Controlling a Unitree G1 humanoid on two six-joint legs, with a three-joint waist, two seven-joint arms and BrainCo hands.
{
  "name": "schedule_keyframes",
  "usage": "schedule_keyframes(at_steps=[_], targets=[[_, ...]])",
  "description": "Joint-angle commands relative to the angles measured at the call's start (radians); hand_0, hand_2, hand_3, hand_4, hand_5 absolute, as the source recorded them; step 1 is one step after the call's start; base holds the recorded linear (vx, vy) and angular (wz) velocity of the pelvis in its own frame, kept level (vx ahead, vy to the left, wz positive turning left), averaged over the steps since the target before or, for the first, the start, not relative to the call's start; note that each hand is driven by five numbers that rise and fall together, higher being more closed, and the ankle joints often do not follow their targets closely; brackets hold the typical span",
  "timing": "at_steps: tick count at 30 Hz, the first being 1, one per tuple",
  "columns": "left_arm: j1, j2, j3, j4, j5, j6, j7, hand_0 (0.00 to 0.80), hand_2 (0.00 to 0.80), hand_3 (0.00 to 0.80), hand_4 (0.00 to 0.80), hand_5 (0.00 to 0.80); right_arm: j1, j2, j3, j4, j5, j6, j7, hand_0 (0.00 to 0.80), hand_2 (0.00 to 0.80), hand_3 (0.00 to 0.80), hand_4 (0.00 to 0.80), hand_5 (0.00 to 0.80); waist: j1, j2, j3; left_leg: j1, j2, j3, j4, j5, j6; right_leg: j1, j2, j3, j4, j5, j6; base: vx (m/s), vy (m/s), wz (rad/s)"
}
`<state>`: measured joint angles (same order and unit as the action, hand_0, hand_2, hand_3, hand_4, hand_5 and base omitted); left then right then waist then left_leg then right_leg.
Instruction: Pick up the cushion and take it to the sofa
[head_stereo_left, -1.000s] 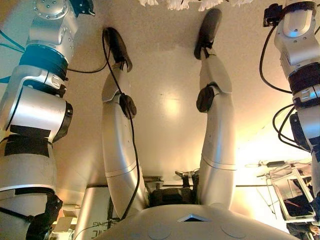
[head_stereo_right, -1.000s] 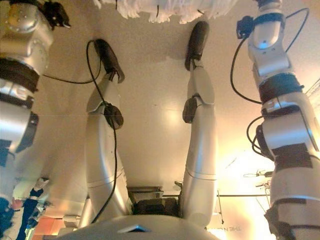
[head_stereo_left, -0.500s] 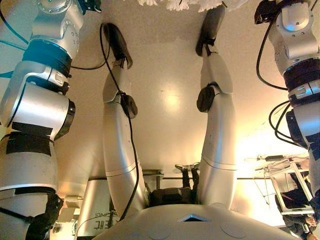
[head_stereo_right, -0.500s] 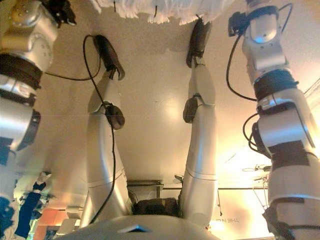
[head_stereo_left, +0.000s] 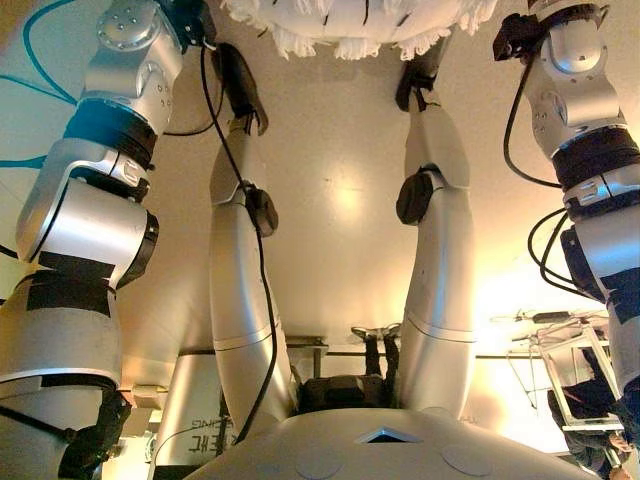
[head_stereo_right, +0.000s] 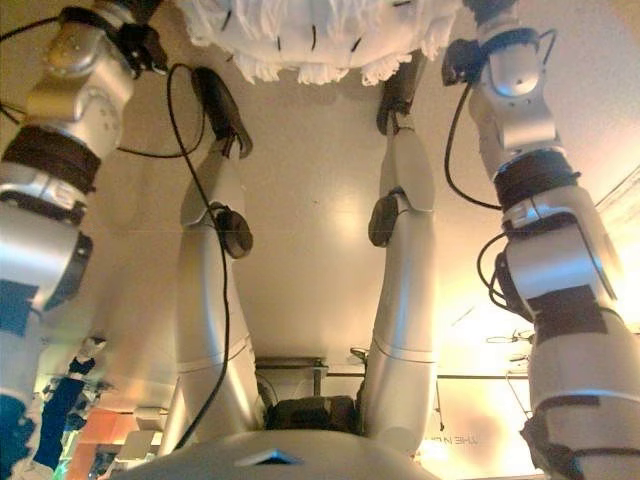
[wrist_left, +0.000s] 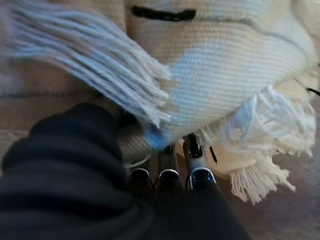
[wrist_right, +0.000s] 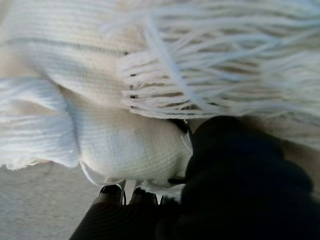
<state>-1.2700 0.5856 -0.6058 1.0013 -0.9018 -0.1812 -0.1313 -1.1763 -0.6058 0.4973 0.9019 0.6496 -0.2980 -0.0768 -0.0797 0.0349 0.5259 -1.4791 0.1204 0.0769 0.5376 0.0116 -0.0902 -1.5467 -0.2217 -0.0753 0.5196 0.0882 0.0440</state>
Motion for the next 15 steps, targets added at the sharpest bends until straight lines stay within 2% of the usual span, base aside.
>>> schedule_keyframes(at_steps=[1,5,8,12,15], targets=[[0.060,-0.152,0.023,-0.183,-0.084,-0.043,-0.137,0.800,0.800,0.800,0.800,0.800,0.005,0.108,0.038,-0.140,-0.037,-0.066,0.065,0.800,0.800,0.800,0.800,0.800,0.000,0.036,-0.006,0.050,0.018,-0.095,-0.036,0.019,-0.019,0.124,-0.007,0.057,-0.087,-0.012,0.095,-0.011,0.042,0.01],[0.241,-0.198,0.055,-0.225,-0.089,-0.119,-0.174,0.800,0.800,0.800,0.800,0.800,0.144,0.129,0.001,-0.165,-0.051,-0.119,0.070,0.800,0.800,0.800,0.800,0.800,0.019,0.031,-0.006,0.179,0.019,-0.092,-0.078,0.039,-0.026,0.264,-0.019,0.038,-0.119,-0.006,0.096,-0.011,-0.001,0.03],[0.336,-0.229,0.076,-0.260,-0.096,-0.130,-0.189,0.800,0.800,0.800,0.800,0.800,0.228,0.141,-0.015,-0.208,-0.058,-0.133,0.048,0.800,0.800,0.800,0.800,0.800,0.033,0.020,-0.006,0.282,0.025,-0.070,-0.119,0.057,-0.027,0.375,-0.034,0.009,-0.141,-0.001,0.099,-0.002,-0.050,0.12],[0.472,-0.266,0.081,-0.336,-0.020,-0.157,-0.172,0.800,0.800,0.800,0.800,0.800,0.366,0.146,-0.037,-0.324,-0.130,-0.158,-0.019,0.800,0.800,0.800,0.800,0.800,0.050,-0.002,-0.006,0.468,0.017,-0.034,-0.195,0.076,-0.027,0.560,-0.057,-0.053,-0.206,0.018,0.112,0.001,-0.046,0.19],[0.595,-0.255,0.103,-0.451,-0.012,-0.146,-0.163,0.800,0.800,0.800,0.800,0.800,0.519,0.141,-0.084,-0.457,-0.181,-0.154,-0.028,0.800,0.800,0.800,0.800,0.800,0.053,-0.022,-0.006,0.657,0.004,0.002,-0.252,0.066,-0.011,0.745,-0.065,-0.105,-0.265,0.023,0.120,0.013,0.001,0.14]])
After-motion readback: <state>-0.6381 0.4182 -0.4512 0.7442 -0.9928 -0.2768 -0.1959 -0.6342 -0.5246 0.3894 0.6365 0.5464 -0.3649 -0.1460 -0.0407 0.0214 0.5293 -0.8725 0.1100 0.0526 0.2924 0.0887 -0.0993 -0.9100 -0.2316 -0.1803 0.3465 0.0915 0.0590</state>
